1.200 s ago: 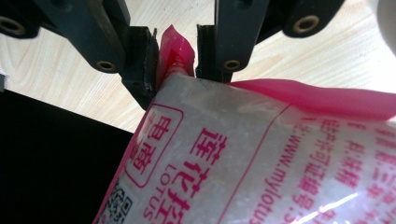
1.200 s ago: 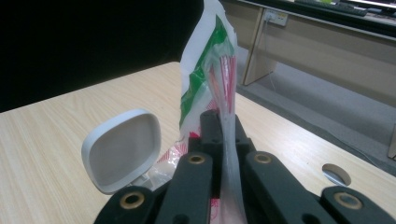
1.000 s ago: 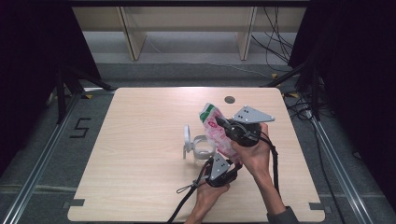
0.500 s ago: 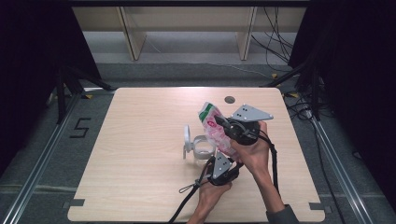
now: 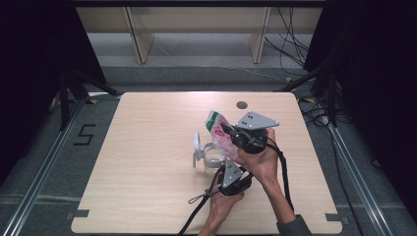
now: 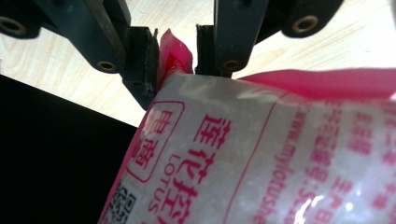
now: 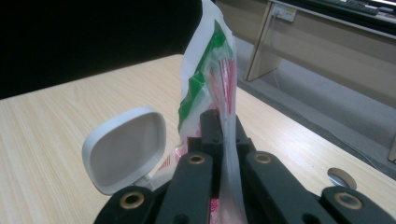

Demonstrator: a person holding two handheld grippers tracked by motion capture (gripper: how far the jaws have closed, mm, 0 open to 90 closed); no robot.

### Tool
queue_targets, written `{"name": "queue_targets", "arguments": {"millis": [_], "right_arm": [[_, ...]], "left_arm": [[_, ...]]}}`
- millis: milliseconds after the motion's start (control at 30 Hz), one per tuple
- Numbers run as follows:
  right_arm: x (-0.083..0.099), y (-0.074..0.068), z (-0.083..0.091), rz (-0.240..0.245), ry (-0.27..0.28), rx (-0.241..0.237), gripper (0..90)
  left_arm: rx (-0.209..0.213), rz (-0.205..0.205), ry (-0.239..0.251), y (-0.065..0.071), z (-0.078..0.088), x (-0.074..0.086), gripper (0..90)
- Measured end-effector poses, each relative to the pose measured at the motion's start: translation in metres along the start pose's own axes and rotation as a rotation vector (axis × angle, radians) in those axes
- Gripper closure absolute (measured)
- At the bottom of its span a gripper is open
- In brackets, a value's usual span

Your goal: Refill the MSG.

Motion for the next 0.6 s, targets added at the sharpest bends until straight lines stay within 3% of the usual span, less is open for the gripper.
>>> {"name": "queue_targets", "arguments": {"millis": [433,600], "right_arm": [[0.0025,-0.0014,-0.0059,0.016,0.005,-0.006,90.0],[0.0019,-0.0015,-0.0041,0.002,-0.002,-0.012,90.0]], "left_arm": [[0.009,0.003,0.006,0.0017,-0.0009,0.0000,72.9],[0.013,-0.002,0.001,0.0017,-0.0014,0.0000,72.9]]}}
Point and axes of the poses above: each handheld gripper's, and its own axes: z roughly backward along the jaws, x roughly out of its underside, y roughly to its right, the point moved 6 cm from there along -z, roughly forward along the jaws, and after that the axes turned 14 degrees about y, right-handed, at the moved point
